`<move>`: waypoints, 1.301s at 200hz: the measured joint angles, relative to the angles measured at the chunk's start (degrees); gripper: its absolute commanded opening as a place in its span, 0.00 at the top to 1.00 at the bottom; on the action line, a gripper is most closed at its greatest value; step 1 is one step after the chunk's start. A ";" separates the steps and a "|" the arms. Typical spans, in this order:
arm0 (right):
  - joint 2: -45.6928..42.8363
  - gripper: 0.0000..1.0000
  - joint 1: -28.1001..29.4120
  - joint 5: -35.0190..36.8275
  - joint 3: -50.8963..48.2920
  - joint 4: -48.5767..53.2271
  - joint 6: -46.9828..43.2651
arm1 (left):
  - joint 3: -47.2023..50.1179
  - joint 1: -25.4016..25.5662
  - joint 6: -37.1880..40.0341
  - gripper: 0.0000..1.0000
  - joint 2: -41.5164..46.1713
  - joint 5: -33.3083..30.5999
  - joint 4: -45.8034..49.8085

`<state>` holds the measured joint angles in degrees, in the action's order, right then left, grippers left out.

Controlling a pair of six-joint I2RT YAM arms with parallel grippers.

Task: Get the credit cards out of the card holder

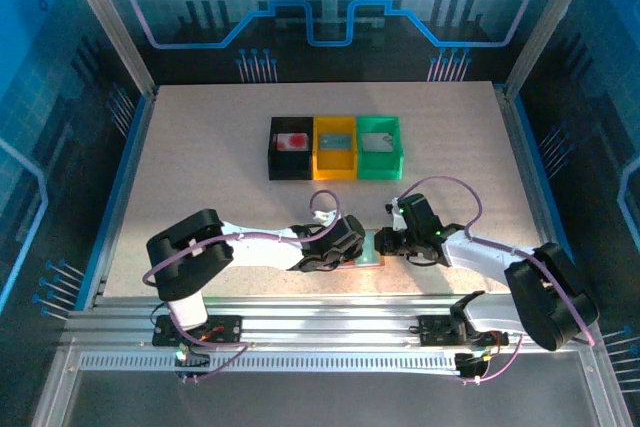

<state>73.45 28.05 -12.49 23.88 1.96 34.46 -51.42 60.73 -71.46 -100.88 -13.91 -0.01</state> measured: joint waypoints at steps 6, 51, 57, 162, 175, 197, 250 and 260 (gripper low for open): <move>0.00 0.92 0.00 -0.02 -0.02 -0.04 0.00 | -0.11 0.00 -0.02 0.74 0.02 -0.24 0.22; 0.00 0.93 0.00 -0.20 -0.22 -0.37 0.00 | -0.96 0.00 0.70 0.74 0.22 -1.16 1.46; 0.00 0.93 0.00 -0.22 -0.22 -0.37 0.00 | -1.16 0.00 0.87 0.74 0.22 -1.33 1.51; 0.00 0.93 0.00 -0.22 -0.33 -0.55 0.00 | -1.86 -0.02 1.53 0.75 0.22 -1.79 2.71; 0.00 0.93 0.00 -0.22 -0.33 -0.55 0.00 | -1.86 -0.02 1.53 0.75 0.20 -1.77 2.71; 0.00 0.93 0.00 -0.24 -0.33 -0.57 0.00 | -2.27 -0.02 1.55 0.76 -0.31 -1.77 2.69; 0.00 0.93 0.00 -0.44 -0.33 -0.57 0.00 | -3.61 -0.02 2.51 0.78 -1.70 -1.75 2.69; 0.00 0.93 0.00 -0.44 -0.33 -0.57 0.00 | -3.61 -0.02 2.56 0.78 -1.79 -1.75 2.69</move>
<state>73.45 28.05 -12.93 23.55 1.39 34.46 -55.02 60.71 -68.90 -102.67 -15.66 2.68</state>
